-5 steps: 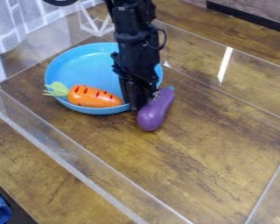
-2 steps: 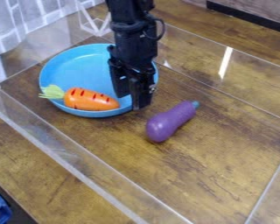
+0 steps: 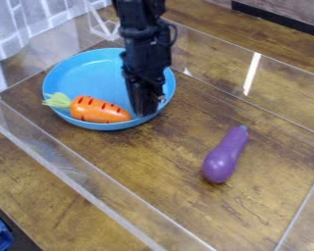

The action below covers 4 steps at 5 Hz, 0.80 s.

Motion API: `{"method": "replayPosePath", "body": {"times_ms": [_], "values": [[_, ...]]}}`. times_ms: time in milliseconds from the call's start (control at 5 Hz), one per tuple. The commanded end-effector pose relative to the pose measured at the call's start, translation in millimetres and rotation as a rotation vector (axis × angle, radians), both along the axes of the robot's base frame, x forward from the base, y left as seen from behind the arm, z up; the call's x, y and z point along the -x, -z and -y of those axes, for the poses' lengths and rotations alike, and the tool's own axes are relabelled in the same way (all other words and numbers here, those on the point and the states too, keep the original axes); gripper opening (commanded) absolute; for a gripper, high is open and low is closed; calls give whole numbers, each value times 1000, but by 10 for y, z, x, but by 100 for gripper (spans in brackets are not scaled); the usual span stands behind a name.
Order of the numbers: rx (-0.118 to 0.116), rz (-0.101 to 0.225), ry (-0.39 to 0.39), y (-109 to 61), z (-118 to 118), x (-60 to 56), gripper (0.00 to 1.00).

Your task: Remove the carrot from the blue tray and put it on the table

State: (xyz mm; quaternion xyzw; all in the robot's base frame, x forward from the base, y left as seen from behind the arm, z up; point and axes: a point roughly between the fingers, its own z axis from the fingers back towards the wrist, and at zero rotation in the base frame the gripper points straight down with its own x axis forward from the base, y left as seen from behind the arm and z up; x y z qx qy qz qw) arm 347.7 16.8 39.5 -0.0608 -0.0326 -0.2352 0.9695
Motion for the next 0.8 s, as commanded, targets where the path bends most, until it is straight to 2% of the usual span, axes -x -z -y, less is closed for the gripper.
{"method": "replayPosePath", "body": {"times_ms": [0, 200, 400, 600], "values": [[-7, 76, 61, -173, -81, -169, 100], [-9, 91, 28, -184, 49, -210, 100], [4, 106, -9, -227, 222, -222, 0], [13, 117, 34, -288, 301, -254, 100]]}}
